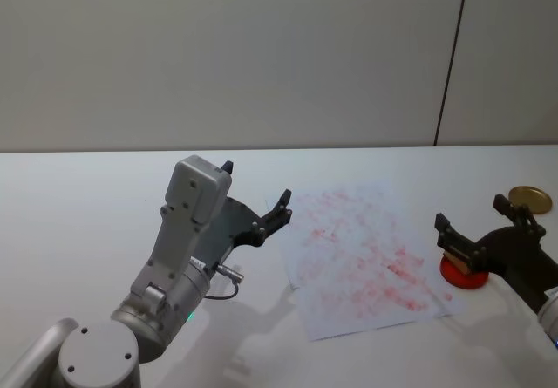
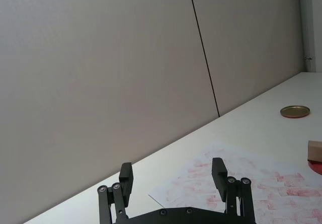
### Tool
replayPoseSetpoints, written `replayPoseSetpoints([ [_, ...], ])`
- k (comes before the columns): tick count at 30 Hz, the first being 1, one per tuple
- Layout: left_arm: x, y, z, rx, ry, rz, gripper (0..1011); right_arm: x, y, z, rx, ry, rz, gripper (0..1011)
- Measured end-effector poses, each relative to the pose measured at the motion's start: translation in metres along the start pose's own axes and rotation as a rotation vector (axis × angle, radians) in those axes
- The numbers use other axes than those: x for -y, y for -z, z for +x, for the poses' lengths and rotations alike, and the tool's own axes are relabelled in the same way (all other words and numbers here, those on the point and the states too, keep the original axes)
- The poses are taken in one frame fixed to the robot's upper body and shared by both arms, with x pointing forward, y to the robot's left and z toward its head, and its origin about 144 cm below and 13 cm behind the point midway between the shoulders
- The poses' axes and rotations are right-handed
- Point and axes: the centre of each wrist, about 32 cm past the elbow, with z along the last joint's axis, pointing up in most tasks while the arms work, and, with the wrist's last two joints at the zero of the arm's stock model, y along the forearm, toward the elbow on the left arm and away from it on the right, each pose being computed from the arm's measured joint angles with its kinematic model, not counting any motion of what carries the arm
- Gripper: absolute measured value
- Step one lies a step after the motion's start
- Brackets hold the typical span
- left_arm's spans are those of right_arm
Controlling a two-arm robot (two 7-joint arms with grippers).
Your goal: Use the one hand to pick up the stamp and affix it onto the A4 paper.
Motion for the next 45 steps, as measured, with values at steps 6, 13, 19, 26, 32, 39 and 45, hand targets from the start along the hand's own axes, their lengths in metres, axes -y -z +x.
replayPoseSetpoints([
  [6,0.000,0.000,0.000,0.000,0.000,0.000,993,-0.003,0.006,0.012,-0.002,-0.012,-0.037,1001],
  [13,0.000,0.000,0.000,0.000,0.000,0.000,993,-0.007,0.014,0.023,-0.009,-0.023,-0.079,1001],
  [19,0.000,0.000,0.000,0.000,0.000,0.000,993,-0.011,0.021,0.029,-0.017,-0.027,-0.110,1001],
  [26,0.000,0.000,0.000,0.000,0.000,0.000,993,-0.016,0.027,0.032,-0.021,-0.033,-0.143,1001],
  [32,0.000,0.000,0.000,0.000,0.000,0.000,993,-0.021,0.033,0.033,-0.022,-0.038,-0.168,1001],
  [39,0.000,0.000,0.000,0.000,0.000,0.000,993,-0.026,0.038,0.034,-0.025,-0.041,-0.193,1001],
  [45,0.000,0.000,0.000,0.000,0.000,0.000,993,-0.030,0.041,0.035,-0.026,-0.040,-0.209,892],
])
